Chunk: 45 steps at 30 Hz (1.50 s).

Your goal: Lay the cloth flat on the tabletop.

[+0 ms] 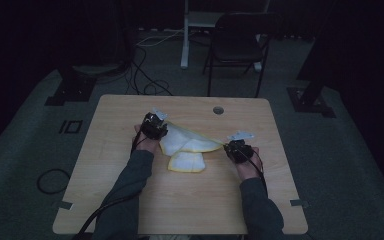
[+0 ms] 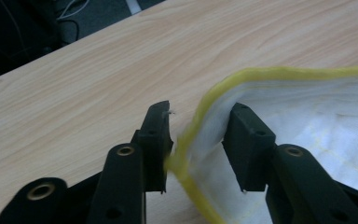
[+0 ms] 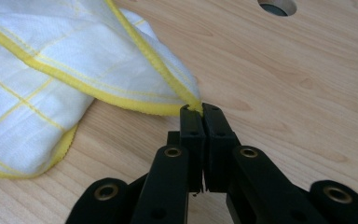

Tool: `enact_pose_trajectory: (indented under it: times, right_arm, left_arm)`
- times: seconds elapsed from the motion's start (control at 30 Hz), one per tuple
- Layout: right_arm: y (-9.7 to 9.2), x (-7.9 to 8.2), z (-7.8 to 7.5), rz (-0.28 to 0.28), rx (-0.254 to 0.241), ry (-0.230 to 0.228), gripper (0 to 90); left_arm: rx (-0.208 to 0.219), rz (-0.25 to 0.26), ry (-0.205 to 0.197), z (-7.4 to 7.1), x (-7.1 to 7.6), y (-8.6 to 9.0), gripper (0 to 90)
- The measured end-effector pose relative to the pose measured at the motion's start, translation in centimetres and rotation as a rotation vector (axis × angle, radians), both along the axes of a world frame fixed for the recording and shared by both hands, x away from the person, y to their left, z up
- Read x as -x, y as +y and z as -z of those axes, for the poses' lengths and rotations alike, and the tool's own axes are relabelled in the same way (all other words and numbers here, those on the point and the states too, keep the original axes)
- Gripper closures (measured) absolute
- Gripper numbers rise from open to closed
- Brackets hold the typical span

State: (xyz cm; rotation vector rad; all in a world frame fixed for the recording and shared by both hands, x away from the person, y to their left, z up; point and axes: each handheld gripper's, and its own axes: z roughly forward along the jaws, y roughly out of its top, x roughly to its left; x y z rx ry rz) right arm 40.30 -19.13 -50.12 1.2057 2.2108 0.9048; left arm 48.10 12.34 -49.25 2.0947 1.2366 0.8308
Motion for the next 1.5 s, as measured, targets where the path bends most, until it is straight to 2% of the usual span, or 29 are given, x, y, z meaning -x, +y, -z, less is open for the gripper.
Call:
enact_pose_trajectory:
  times: [0.1,0.17,0.47,0.57,0.73,0.8,0.97,1.03,1.1,1.17,1.2,1.27,1.37,1.4,1.5]
  right_arm:
    - [-0.2,0.0,0.2,0.007,0.001,0.007,88.4]
    - [-0.3,0.0,0.2,0.01,-0.001,0.01,88.4]
    - [-0.7,-0.1,0.3,0.025,-0.006,0.021,88.3]
    - [-0.7,-0.1,0.3,0.026,-0.009,0.02,88.3]
    - [-0.7,-0.1,0.3,0.028,-0.008,0.022,88.2]
    - [-0.7,-0.2,0.3,0.035,-0.01,0.024,88.1]
    - [-0.8,-0.4,0.4,0.047,-0.013,0.039,87.1]
    - [-0.9,-0.5,0.5,0.051,-0.013,0.044,84.5]
    - [-0.8,-0.5,0.4,0.049,-0.014,0.041,76.4]
    - [-0.8,-0.6,0.4,0.05,-0.012,0.036,73.0]
    - [-0.6,-0.5,0.2,0.039,-0.023,0.029,69.2]
    - [-0.5,-0.5,0.2,0.028,-0.026,0.024,67.6]
    - [0.4,-0.2,0.0,-0.023,-0.022,-0.003,61.5]
    - [1.0,-0.1,-0.1,-0.059,-0.022,-0.013,58.6]
    - [1.8,-0.2,-0.5,-0.087,-0.018,-0.034,55.8]
  left_arm:
    - [0.022,-0.006,-0.016,-0.2,0.1,0.1,55.9]
    - [0.022,-0.013,-0.025,-0.3,0.2,0.2,55.0]
    - [0.041,-0.063,-0.028,-0.3,0.1,0.9,48.7]
    - [0.062,-0.097,-0.018,0.0,0.0,1.3,48.2]
    - [0.071,-0.11,-0.01,0.1,0.0,1.5,48.7]
    - [0.081,-0.094,0.005,0.2,0.1,1.3,51.3]
    - [0.063,-0.03,0.022,0.5,0.4,0.3,57.5]
    - [0.051,-0.008,0.032,0.8,0.5,-0.2,59.3]
    - [0.048,0.016,0.046,1.1,0.6,-0.6,61.9]
    - [0.031,0.05,0.056,1.3,0.7,-1.0,62.5]
    - [0.02,0.065,0.062,1.4,0.8,-1.1,64.0]
    - [0.014,0.087,0.068,1.5,0.9,-1.6,64.0]
    - [0.025,0.093,0.071,1.5,0.9,-1.8,63.9]
    - [0.028,0.094,0.072,1.5,0.9,-1.9,63.9]
    - [0.039,0.08,0.073,1.4,0.7,-1.8,66.3]
